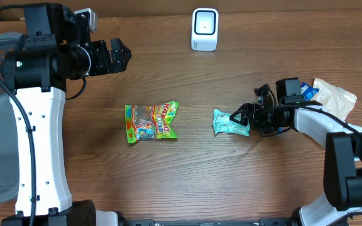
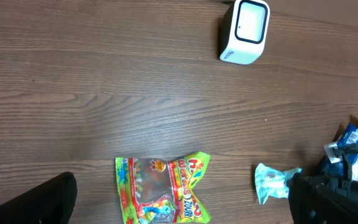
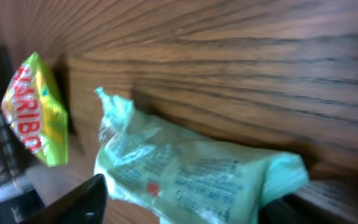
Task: Scan the item barcode
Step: 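Slide the mint-green packet right and lift it, then raise the mint-green packet to the white scanner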
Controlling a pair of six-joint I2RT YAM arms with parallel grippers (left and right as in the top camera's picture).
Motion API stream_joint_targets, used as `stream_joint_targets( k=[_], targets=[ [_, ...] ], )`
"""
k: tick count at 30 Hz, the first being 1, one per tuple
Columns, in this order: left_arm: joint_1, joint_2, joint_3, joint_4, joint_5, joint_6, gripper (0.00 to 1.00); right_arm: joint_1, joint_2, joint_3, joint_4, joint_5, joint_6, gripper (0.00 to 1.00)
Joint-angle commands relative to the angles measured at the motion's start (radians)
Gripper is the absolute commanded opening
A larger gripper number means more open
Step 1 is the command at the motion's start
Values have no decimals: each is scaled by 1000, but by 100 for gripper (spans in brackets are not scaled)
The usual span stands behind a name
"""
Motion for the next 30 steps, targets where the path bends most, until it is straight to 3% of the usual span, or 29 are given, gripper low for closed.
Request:
stream_joint_targets(
  k=[1, 3, 4, 6, 14, 19, 30],
  targets=[
    [-6, 3, 0, 0, 1, -14, 100, 5, 49, -11, 3, -22, 2, 61],
    [-6, 3, 0, 0, 1, -14, 100, 5, 49, -11, 4, -23, 2, 47],
    [-6, 3, 0, 0, 1, -13, 100, 5, 49, -11, 3, -23, 2, 34],
    [-6, 3, 0, 0, 1, -13, 100, 5, 48, -8, 4, -31, 1, 23],
    [-6, 3, 0, 0, 1, -14, 100, -2, 36, 108, -6, -417, -81, 4],
    [-6, 3, 0, 0, 1, -13, 100, 0, -25, 148, -13, -460, -88, 4],
    [-6, 5, 0, -2, 1, -13, 100, 28, -504, 209, -76, -224, -129, 4]
  ],
)
